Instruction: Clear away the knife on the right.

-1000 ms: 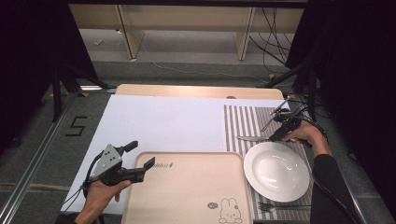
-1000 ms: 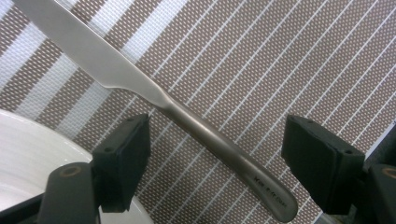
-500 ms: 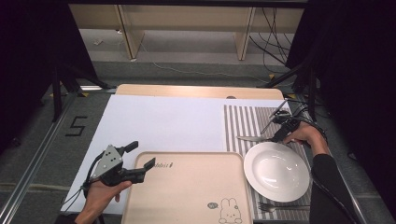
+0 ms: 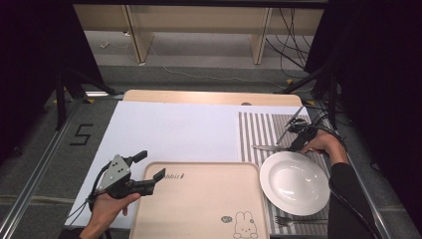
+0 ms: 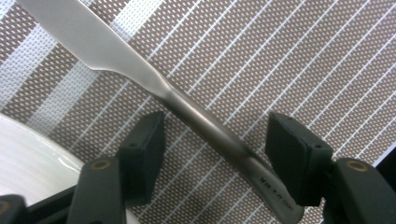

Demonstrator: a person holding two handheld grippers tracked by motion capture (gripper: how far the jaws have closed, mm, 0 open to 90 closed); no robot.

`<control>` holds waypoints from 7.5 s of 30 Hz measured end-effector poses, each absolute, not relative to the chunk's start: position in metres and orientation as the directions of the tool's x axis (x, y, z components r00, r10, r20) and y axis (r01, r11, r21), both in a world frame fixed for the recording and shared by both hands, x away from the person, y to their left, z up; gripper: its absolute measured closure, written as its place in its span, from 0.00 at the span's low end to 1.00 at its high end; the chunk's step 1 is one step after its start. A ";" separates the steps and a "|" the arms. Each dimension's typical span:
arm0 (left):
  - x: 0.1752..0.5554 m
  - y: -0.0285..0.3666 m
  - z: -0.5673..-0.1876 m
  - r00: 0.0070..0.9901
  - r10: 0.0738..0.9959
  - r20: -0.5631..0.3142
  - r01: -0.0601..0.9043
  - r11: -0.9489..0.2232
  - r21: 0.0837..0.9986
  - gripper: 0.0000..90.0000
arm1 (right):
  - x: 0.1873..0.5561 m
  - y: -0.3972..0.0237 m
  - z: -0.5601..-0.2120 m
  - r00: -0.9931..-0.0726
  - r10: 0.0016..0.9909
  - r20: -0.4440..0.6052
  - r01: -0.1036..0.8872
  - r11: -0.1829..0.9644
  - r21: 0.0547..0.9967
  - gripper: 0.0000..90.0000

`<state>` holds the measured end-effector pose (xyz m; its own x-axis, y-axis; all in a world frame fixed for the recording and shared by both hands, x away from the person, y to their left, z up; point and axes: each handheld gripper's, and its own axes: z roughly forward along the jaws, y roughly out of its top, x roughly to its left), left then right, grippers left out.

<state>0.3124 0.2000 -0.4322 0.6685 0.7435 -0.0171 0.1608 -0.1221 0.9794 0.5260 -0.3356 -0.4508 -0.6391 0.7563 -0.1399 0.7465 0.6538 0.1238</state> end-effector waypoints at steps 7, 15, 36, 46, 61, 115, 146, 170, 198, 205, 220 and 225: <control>0.311 0.201 -0.431 0.666 0.746 -0.012 0.161 -0.128 0.979 0.19 | 0.527 -0.332 -0.451 -0.652 0.746 -0.134 0.738 0.666 0.108 0.50; 0.311 0.201 -0.432 0.667 0.745 -0.012 0.164 -0.130 0.978 0.19 | 0.528 -0.330 -0.450 -0.661 0.742 -0.111 0.736 0.670 0.101 0.60; 0.310 0.200 -0.431 0.670 0.743 -0.012 0.157 -0.126 0.979 0.19 | 0.522 -0.316 -0.449 -0.726 0.675 -0.128 0.676 0.736 0.048 0.88; 0.309 0.200 -0.430 0.679 0.734 0.001 0.136 -0.127 0.983 0.19 | 0.521 -0.314 -0.448 -0.724 0.675 -0.141 0.679 0.734 0.024 0.89; 0.310 0.201 -0.430 0.673 0.739 -0.004 0.136 -0.119 0.983 0.18 | 0.528 -0.317 -0.443 -0.685 0.681 -0.258 0.676 0.726 0.122 0.89; 0.310 0.203 -0.429 0.656 0.754 -0.017 0.146 -0.105 0.984 0.18 | 0.445 -0.281 -0.388 -0.655 0.650 0.386 0.596 0.130 0.792 0.90; 0.308 0.203 -0.427 0.655 0.755 -0.023 0.141 -0.093 0.986 0.18 | 0.348 -0.224 -0.404 -0.712 0.584 0.389 0.623 0.272 0.733 0.90; 0.308 0.203 -0.427 0.655 0.755 -0.021 0.141 -0.095 0.985 0.18 | 0.294 -0.200 -0.414 -0.741 0.615 0.268 0.619 0.471 0.629 0.90; 0.307 0.202 -0.427 0.661 0.751 -0.011 0.135 -0.104 0.985 0.18 | 0.287 -0.178 -0.437 -0.791 0.604 0.103 0.577 0.677 0.457 0.89; 0.308 0.201 -0.427 0.664 0.748 -0.008 0.135 -0.108 0.985 0.18 | 0.292 -0.174 -0.446 -0.786 0.610 0.103 0.590 0.687 0.425 0.89; 0.308 0.200 -0.428 0.665 0.747 -0.009 0.138 -0.110 0.984 0.18 | 0.297 -0.167 -0.460 -0.774 0.624 0.104 0.610 0.692 0.386 0.88; 0.308 0.200 -0.428 0.665 0.746 -0.010 0.137 -0.110 0.985 0.18 | 0.297 -0.170 -0.453 -0.771 0.619 0.150 0.612 0.653 0.446 0.61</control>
